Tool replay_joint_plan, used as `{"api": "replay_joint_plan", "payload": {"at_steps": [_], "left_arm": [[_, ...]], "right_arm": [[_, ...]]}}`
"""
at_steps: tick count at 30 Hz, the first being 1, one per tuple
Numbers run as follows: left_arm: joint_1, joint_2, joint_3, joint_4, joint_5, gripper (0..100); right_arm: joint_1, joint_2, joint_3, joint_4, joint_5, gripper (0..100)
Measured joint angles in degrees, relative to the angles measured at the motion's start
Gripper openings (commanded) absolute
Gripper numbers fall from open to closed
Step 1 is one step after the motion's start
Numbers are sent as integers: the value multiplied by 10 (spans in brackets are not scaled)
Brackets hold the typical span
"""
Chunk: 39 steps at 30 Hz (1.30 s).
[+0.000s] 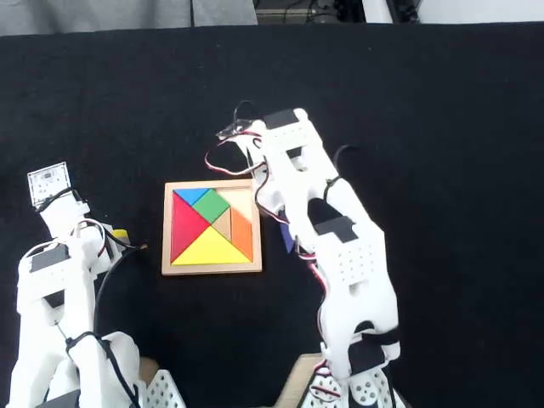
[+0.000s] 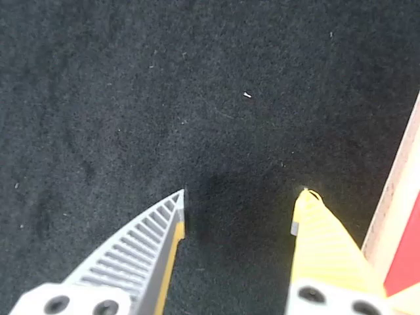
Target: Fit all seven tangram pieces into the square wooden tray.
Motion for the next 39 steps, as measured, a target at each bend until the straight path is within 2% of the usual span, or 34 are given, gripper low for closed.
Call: {"api": "replay_joint_plan", "payload": {"at_steps": [3, 6, 10, 15, 21, 24, 26, 28, 35, 39], "left_arm": [[0, 0, 0, 0, 0, 263], [0, 0, 0, 0, 0, 263], [0, 0, 0, 0, 0, 263], [0, 0, 5, 0, 0, 263], [0, -1, 12, 0, 0, 263], [0, -1, 12, 0, 0, 263], [0, -1, 12, 0, 0, 263], [0, -1, 12, 0, 0, 263], [0, -1, 12, 0, 0, 263], [0, -1, 12, 0, 0, 263]], "right_arm": [[-4, -38, -2, 18, -27, 143], [30, -126, -3, 30, -69, 196], [75, -250, 19, 58, -114, 215], [77, -367, 154, 63, -127, 216], [106, -448, 352, -76, -136, 212], [110, -461, 428, -147, -117, 212], [109, -462, 464, -195, -84, 212], [111, -462, 472, -228, -17, 215], [111, -462, 479, -230, 346, 217], [111, -462, 479, -229, 438, 256]]}}
